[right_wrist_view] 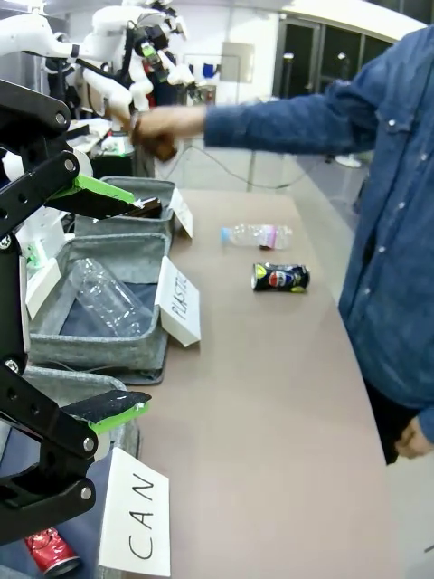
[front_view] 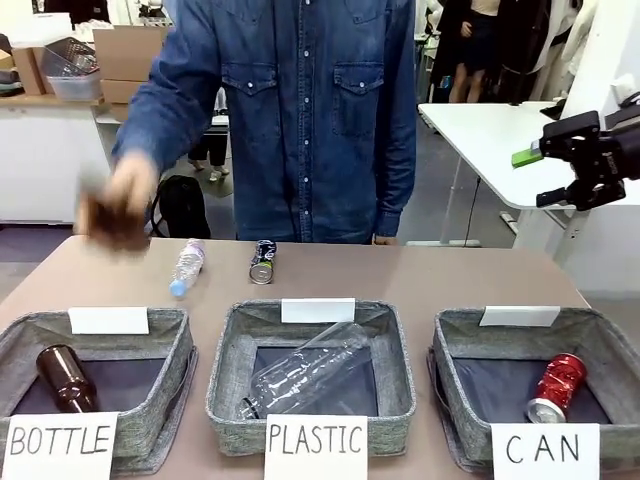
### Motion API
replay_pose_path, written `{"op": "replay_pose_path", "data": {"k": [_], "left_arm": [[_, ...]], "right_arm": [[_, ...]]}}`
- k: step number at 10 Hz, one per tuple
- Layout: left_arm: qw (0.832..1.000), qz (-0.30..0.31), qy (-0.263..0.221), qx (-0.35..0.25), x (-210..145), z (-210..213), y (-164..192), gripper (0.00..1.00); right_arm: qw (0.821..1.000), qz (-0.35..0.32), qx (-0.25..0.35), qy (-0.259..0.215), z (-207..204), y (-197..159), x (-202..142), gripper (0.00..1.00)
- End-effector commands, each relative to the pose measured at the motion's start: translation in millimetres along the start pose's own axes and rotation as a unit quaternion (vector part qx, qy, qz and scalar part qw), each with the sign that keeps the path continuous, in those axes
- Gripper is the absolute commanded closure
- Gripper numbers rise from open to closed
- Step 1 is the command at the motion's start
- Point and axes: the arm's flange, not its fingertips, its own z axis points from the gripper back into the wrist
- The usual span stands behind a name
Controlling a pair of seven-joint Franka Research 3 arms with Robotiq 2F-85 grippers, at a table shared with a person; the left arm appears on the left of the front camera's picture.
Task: Sort the can waste into the basket.
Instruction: Pick up the can waste from the table and place it in the right Fabric basket.
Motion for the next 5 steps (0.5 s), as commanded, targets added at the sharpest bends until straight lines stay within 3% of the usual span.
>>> {"op": "replay_pose_path", "data": {"k": [1, 5], "left_arm": [[1.000, 0.023, -0.014, 0.008, 8, 34, 8, 0.00], [0.995, 0.050, -0.071, 0.042, -40, 142, 15, 0.00]], "right_arm": [[1.000, 0.012, 0.001, 0.004, 2, -1, 3, 0.00], [1.000, 0.012, 0.001, 0.004, 2, -1, 3, 0.00]]}}
